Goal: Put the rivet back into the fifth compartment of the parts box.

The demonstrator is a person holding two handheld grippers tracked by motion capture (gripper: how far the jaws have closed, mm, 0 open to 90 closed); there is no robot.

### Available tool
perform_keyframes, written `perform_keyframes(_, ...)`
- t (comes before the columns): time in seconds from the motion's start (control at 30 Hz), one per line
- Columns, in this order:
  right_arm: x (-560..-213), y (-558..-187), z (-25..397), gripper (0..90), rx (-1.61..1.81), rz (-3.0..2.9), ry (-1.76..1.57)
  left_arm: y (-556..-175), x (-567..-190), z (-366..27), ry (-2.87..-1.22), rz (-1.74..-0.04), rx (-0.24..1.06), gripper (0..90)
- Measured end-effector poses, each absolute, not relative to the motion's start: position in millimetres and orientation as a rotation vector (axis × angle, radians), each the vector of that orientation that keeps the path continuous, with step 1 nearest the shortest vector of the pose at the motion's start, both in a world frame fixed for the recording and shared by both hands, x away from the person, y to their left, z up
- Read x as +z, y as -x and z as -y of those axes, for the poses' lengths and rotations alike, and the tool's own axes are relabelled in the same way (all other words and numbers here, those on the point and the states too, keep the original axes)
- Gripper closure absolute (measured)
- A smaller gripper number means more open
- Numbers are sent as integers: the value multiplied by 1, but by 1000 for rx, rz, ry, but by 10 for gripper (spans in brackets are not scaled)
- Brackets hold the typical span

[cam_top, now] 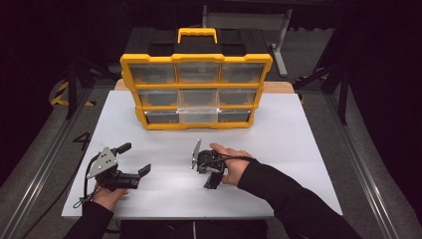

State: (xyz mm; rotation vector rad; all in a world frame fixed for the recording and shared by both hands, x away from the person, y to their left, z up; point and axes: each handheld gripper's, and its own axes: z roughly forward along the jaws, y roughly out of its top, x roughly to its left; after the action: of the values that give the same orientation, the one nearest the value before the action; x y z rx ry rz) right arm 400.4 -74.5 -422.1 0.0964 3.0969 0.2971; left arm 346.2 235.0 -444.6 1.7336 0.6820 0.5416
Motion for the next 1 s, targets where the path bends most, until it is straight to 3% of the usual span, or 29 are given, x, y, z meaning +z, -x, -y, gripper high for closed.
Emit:
perform_keyframes(0.5,-422,-397,69,819,229,-3132,-61,-346,-445,-235,-1733,-683,542,3)
perform_keyframes(0.8,-417,-397,69,826,235,-3135,-87,-346,-445,-235,-1732,-682,542,3)
perform_keyframes(1.0,-394,-399,71,826,281,-3120,-104,-346,-445,-234,-1732,-681,542,3)
